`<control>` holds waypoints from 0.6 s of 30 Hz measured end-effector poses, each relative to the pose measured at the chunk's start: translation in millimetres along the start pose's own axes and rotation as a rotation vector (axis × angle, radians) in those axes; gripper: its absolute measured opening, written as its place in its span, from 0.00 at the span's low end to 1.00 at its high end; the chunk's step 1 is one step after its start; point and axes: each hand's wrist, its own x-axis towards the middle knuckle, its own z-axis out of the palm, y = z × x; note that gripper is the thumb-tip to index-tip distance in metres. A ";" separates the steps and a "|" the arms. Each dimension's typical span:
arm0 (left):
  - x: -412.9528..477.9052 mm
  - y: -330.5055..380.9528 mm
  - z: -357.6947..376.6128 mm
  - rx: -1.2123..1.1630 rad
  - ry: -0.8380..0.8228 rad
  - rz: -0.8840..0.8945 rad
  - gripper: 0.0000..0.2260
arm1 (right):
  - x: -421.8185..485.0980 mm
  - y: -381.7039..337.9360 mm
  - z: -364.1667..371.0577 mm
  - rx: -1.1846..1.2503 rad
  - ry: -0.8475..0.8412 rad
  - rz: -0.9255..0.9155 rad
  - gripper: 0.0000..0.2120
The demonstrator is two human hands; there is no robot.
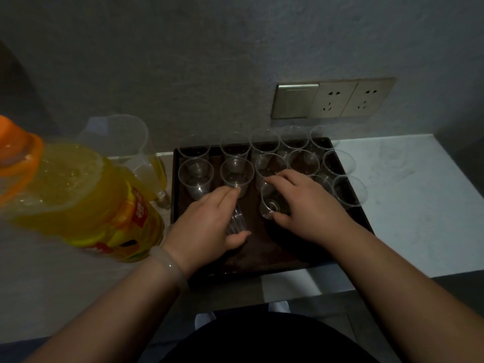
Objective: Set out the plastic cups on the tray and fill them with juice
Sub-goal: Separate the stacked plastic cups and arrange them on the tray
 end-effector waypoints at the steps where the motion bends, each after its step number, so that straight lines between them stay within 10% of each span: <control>1: 0.5 0.5 0.1 -0.001 0.002 0.003 0.36 | 0.1 0.2 0.1 0.012 0.003 0.002 0.34; 11: -4.5 2.2 -3.9 -0.043 -0.001 0.015 0.37 | -10.2 -16.0 -12.8 0.213 0.176 -0.015 0.28; 18: -12.9 0.6 -7.8 -0.037 0.020 0.041 0.40 | -10.7 -48.9 -4.3 0.427 -0.032 -0.048 0.28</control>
